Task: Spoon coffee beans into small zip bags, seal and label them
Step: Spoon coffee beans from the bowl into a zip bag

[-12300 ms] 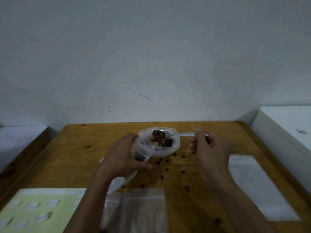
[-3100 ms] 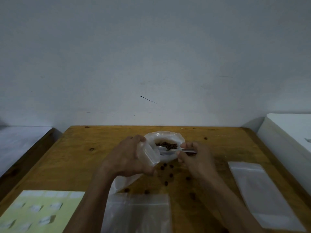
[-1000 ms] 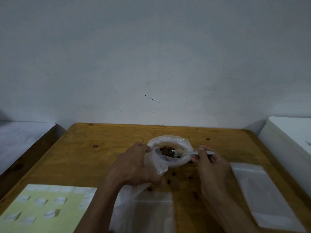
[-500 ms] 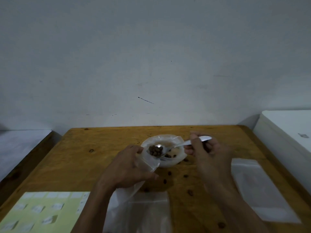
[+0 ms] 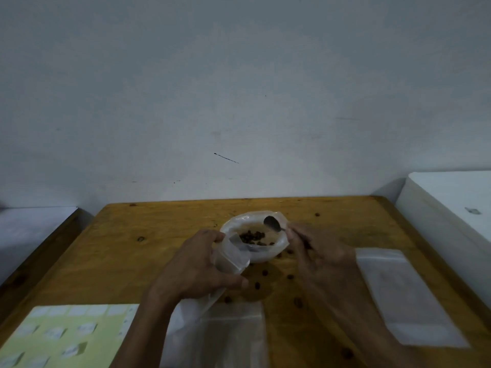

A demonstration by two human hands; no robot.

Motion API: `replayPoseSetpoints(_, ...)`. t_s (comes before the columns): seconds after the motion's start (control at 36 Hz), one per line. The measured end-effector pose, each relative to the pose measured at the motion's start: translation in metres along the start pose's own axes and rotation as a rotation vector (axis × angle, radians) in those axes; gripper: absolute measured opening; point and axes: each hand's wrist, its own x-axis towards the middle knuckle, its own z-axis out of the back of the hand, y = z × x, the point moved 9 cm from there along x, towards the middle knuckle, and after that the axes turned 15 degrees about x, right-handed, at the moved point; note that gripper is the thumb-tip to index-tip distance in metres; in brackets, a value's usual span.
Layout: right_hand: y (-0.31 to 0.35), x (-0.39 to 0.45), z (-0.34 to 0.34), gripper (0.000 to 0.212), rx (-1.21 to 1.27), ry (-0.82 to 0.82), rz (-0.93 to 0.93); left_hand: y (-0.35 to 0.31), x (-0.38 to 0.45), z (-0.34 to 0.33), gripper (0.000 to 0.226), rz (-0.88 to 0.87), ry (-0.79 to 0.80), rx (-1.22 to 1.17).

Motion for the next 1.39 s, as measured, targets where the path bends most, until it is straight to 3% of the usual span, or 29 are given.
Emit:
replayPoseSetpoints(0.14,-0.019,-0.016,-0.026,0.022,-0.062,0.108,-0.071,-0.003,0.000,0.001,0.107,-0.028,-0.015,0.017)
replayPoseSetpoints(0.28,-0.039,-0.020,-0.018,0.019,0.115,-0.043,-0.315,-0.003,0.000,0.001,0.106,-0.036,-0.023,-0.001)
replayPoseSetpoints(0.44,-0.080,-0.043,-0.020,0.015,0.412,-0.188,-0.759,-0.001,0.001,0.001,0.104,-0.033,-0.034,-0.011)
replayPoseSetpoints(0.58,-0.089,-0.055,-0.026,0.016,0.576,-0.284,-0.943,-0.002,0.002,0.002,0.105,-0.046,-0.045,-0.003)
replayPoseSetpoints(0.86,-0.088,-0.056,-0.031,0.013,0.663,-0.351,-1.048,-0.003,-0.001,0.003,0.103,-0.050,-0.033,0.017)
replayPoseSetpoints(1.17,-0.071,-0.026,-0.006,0.015,0.775,-0.381,-0.997,0.002,0.000,0.001,0.102,-0.028,-0.037,0.003)
replayPoseSetpoints(1.31,-0.039,-0.011,0.003,0.016,0.681,-0.280,-0.841,0.005,0.002,0.000,0.099,-0.024,-0.038,-0.027)
replayPoseSetpoints(1.39,-0.009,-0.002,-0.001,0.016,0.548,-0.095,-0.662,0.005,0.004,0.000,0.093,-0.034,-0.045,-0.026)
